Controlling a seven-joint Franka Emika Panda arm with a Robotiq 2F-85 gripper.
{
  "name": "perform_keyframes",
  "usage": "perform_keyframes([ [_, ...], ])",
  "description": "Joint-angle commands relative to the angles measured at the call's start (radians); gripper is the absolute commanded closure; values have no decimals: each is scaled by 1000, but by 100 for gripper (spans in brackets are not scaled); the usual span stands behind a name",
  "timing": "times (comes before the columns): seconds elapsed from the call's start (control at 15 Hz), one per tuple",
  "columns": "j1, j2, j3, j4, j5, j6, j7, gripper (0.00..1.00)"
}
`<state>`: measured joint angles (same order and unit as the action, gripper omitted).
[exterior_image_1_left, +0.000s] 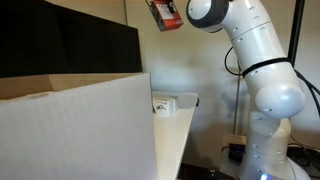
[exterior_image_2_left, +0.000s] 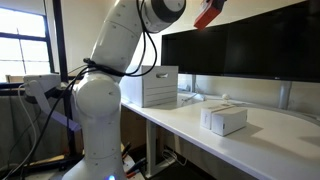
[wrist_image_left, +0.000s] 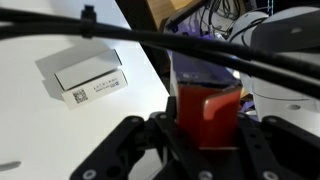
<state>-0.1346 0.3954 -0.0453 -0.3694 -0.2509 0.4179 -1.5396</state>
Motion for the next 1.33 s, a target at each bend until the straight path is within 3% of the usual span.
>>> perform_keyframes([
  [0.0,-80,-44,-55,-51,-70,72,-65,86],
  [0.4,-203,-7,-131,-24,-67,196,-34,86],
  [0.53,-199,-4,-132,-18,-54,225,-16,86],
  [0.6,-204,-11,-131,-31,-47,201,-24,61],
  [0.87,-195,-15,-131,-42,-47,220,-16,61],
  [0.93,-195,-15,-131,-42,-47,220,-16,86],
  [1.27,-190,18,-125,-25,-32,257,37,86],
])
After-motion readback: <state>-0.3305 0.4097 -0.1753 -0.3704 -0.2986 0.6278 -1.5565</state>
